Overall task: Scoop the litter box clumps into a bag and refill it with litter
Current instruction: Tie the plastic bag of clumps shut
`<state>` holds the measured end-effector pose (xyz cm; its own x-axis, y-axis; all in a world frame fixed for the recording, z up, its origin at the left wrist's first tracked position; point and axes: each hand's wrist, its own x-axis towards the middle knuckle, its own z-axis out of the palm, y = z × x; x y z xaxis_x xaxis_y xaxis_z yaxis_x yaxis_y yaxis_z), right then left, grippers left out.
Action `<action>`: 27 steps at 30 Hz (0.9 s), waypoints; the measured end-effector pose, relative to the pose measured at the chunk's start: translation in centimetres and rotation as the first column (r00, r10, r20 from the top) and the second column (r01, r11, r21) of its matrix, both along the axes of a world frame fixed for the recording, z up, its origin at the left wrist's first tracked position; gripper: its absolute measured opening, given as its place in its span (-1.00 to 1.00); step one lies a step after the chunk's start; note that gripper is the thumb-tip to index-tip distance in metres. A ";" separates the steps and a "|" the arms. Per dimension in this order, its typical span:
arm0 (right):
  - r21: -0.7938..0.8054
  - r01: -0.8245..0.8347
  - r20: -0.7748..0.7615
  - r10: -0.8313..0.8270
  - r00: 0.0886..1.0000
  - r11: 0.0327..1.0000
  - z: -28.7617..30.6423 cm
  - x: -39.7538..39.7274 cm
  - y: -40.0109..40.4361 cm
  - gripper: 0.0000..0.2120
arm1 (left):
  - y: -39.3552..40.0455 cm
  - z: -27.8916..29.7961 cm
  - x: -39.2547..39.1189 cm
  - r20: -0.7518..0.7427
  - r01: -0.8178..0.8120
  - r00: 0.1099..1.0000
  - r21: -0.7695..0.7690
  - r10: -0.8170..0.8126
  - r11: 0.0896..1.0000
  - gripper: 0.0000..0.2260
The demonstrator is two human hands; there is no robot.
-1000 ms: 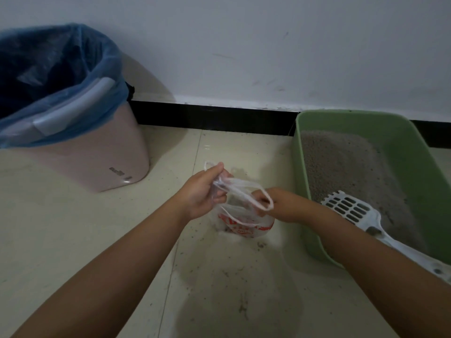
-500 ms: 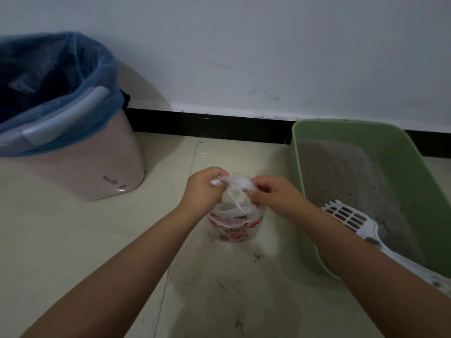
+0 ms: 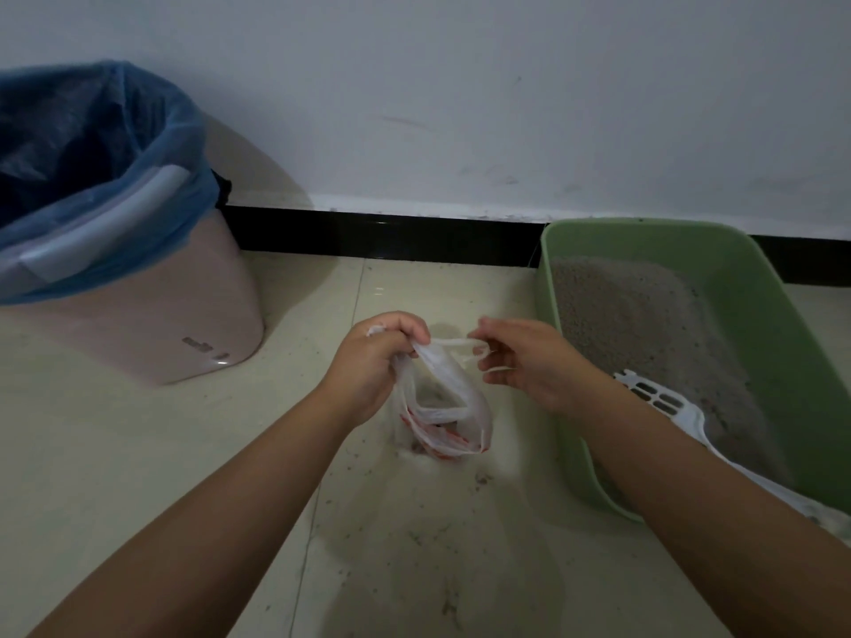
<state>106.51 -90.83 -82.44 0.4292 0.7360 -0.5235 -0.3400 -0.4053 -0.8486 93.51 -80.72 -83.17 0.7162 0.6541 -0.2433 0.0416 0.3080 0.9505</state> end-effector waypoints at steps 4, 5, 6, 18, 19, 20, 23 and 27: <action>-0.054 -0.161 0.004 0.162 0.987 0.985 -0.4 -0.2 -0.1 -0.72 | -0.1 0.1 -0.3 -0.016 -0.021 1.000 0.035 0.021 0.999 -0.47; -0.055 -0.213 0.008 0.214 0.977 0.976 -0.6 -0.3 -0.3 -0.71 | -0.1 0.1 -0.4 -0.025 -0.044 0.999 0.045 0.045 0.998 -0.53; -0.059 -0.258 0.024 0.260 0.965 0.964 -0.7 -0.3 -0.4 -0.70 | -0.1 0.1 -0.5 -0.040 -0.062 0.997 0.061 0.064 0.996 -0.58; 0.587 0.161 -0.452 0.156 0.878 0.794 -0.9 0.8 -0.5 -0.72 | 0.1 0.4 -0.7 0.376 -0.058 0.859 -0.601 0.346 0.797 -0.89; 0.580 0.174 -0.462 0.146 0.875 0.796 -0.5 0.5 -0.3 -0.67 | 0.1 0.4 -0.8 0.401 -0.021 0.862 -0.580 0.309 0.814 -0.87; 0.555 0.174 -0.454 0.122 0.882 0.813 -0.3 0.4 -0.2 -0.63 | 0.2 0.4 -1.0 0.413 0.014 0.875 -0.546 0.254 0.838 -0.86; 0.384 0.081 -0.206 0.000 0.979 0.920 -0.5 1.2 -0.1 -0.55 | 1.0 -0.3 -1.9 0.340 0.051 0.936 -0.393 0.094 0.918 -0.88; -0.124 -0.117 0.605 0.168 0.779 0.985 -2.2 2.5 -1.5 -0.46 | 2.5 -2.7 -5.1 -0.159 0.091 0.984 0.087 -0.077 0.992 -0.82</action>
